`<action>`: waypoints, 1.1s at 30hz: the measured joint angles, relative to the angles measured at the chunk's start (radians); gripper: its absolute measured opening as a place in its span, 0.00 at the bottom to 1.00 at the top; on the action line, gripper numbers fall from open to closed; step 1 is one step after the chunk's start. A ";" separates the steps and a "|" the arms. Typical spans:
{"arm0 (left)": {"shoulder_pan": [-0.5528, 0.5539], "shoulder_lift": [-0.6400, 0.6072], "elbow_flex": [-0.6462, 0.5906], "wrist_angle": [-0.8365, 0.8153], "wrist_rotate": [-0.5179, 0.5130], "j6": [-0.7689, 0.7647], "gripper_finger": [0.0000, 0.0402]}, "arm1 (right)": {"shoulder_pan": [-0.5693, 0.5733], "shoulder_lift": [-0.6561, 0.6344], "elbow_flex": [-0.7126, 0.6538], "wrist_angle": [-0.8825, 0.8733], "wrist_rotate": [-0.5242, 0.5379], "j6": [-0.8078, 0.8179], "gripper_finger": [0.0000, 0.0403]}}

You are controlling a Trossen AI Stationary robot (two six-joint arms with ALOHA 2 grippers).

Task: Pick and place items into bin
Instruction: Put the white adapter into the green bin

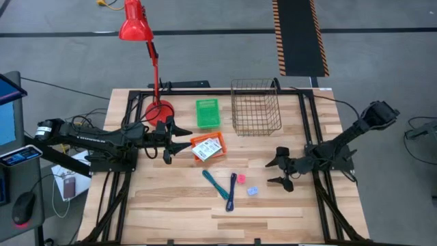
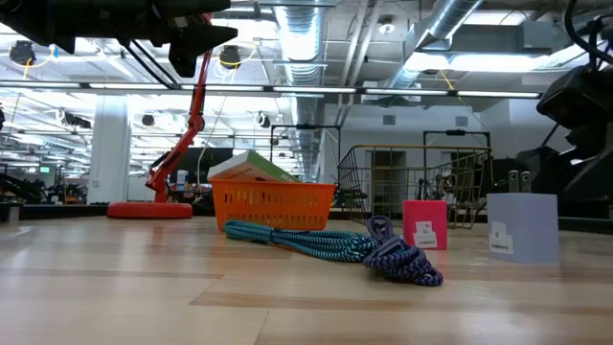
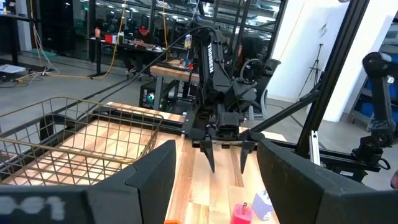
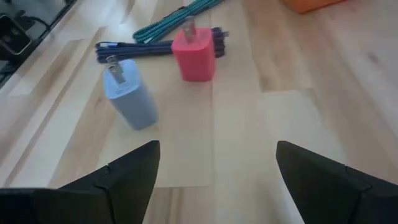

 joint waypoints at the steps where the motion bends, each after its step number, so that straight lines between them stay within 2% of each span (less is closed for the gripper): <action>1: 0.000 0.000 0.000 0.000 0.000 0.000 0.53 | 0.000 0.022 0.000 0.022 -0.014 0.000 0.79; 6: 0.000 0.000 0.000 0.000 0.000 0.000 0.53 | 0.000 0.135 0.028 0.069 -0.065 0.000 0.79; 18: 0.000 0.000 0.000 0.000 0.000 -0.001 0.53 | -0.001 0.395 0.180 0.075 -0.111 -0.036 0.79; 25: 0.000 0.000 0.000 0.000 0.000 -0.001 0.53 | 0.000 0.453 0.260 0.072 -0.161 -0.080 0.79; 33: 0.000 0.000 0.000 -0.004 0.004 -0.010 0.53 | -0.003 0.468 0.303 0.059 -0.163 -0.107 0.79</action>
